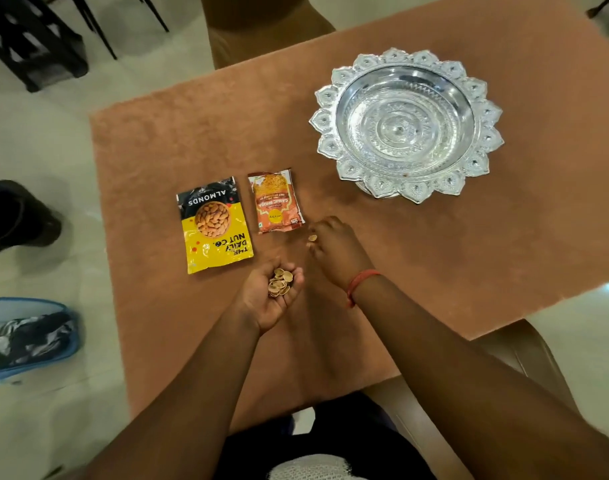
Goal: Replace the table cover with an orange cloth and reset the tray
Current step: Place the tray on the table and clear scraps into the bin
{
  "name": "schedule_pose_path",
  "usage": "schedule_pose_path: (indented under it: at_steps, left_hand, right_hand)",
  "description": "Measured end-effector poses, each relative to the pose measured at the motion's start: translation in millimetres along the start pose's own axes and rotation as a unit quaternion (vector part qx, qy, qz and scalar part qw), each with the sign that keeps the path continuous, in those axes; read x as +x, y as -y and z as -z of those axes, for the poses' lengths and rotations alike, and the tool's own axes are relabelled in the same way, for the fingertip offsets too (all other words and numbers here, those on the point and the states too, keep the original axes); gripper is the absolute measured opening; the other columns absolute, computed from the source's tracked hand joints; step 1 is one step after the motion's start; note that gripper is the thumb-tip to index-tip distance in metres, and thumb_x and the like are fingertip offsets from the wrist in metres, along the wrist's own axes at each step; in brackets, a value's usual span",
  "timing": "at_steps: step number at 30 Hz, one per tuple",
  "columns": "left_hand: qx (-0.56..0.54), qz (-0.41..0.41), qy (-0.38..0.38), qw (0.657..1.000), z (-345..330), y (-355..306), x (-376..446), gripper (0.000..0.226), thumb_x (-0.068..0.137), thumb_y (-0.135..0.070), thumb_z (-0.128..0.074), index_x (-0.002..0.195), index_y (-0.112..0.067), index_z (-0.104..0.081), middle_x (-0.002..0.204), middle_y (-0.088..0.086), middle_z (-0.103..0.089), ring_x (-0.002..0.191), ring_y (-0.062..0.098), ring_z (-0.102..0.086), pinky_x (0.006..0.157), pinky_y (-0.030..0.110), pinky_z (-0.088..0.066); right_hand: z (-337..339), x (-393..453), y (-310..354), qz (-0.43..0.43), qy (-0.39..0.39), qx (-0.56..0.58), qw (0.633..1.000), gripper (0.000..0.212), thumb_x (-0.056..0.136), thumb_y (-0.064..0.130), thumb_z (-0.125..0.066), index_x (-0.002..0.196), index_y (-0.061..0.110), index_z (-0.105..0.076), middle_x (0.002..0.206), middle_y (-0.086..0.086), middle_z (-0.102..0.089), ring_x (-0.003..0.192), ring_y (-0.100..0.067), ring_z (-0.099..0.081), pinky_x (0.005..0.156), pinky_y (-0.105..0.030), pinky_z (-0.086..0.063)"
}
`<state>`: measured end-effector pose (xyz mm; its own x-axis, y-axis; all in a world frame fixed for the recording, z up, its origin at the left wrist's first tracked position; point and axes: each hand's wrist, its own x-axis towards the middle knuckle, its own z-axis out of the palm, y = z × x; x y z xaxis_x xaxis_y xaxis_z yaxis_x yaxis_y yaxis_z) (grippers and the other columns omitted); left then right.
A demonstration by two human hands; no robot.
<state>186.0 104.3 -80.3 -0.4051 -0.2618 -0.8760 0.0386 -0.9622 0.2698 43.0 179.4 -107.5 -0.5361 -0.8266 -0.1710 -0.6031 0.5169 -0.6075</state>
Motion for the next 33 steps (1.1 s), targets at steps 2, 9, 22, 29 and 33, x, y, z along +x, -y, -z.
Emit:
schedule_pose_path:
  at_steps: [2,9,22,29,33]
  left_hand:
    - [-0.005,-0.008,-0.017,1.000,13,-7,-3,0.038,0.099,-0.022,-0.052,0.071,0.001,-0.062,0.064,0.009,-0.065,0.059,0.019,-0.069,0.052,0.028,-0.059]
    - [-0.090,-0.051,-0.050,0.993,73,-37,-30,0.031,0.099,-0.020,-0.052,0.079,0.002,-0.061,0.067,0.009,-0.066,0.061,0.021,-0.071,0.052,0.030,-0.059]
    - [-0.196,-0.115,-0.016,0.974,238,-120,-112,0.034,0.097,-0.015,-0.032,0.074,-0.014,-0.058,0.068,0.004,-0.053,0.051,0.013,-0.057,0.047,0.022,-0.046]
    - [-0.200,-0.141,0.002,0.970,417,-208,-178,0.028,0.091,-0.019,-0.044,0.082,-0.008,-0.067,0.081,0.008,-0.067,0.076,0.021,-0.067,0.075,0.028,-0.051]
    - [-0.251,-0.160,-0.029,0.954,496,-255,-212,0.029,0.097,-0.021,-0.044,0.081,-0.004,-0.060,0.067,0.008,-0.062,0.057,0.016,-0.062,0.062,0.021,-0.049]
  right_hand:
    - [-15,8,-2,0.029,0.042,-0.074,0.996,0.038,0.092,0.014,-0.055,0.129,0.009,-0.058,0.135,-0.014,-0.052,0.122,-0.036,-0.047,0.101,-0.037,-0.035]
    - [-41,-12,13,0.077,0.047,-0.058,0.994,0.027,0.079,-0.003,-0.048,0.098,0.005,-0.065,0.111,-0.018,-0.061,0.100,-0.038,-0.057,0.083,-0.034,-0.044]
    - [-172,-61,319,0.319,0.114,-0.022,0.940,0.021,0.078,0.000,-0.054,0.091,0.010,-0.066,0.093,-0.007,-0.063,0.088,-0.024,-0.058,0.075,-0.040,-0.048]
    - [-299,-102,471,0.381,0.051,-0.071,0.920,0.037,0.082,0.015,-0.034,0.097,0.011,-0.068,0.089,0.003,-0.059,0.086,-0.012,-0.054,0.074,-0.022,-0.045]
    - [-325,-123,538,0.369,0.058,0.057,0.926,0.026,0.088,0.009,-0.057,0.112,0.016,-0.066,0.112,0.002,-0.062,0.108,-0.013,-0.051,0.095,-0.021,-0.040]
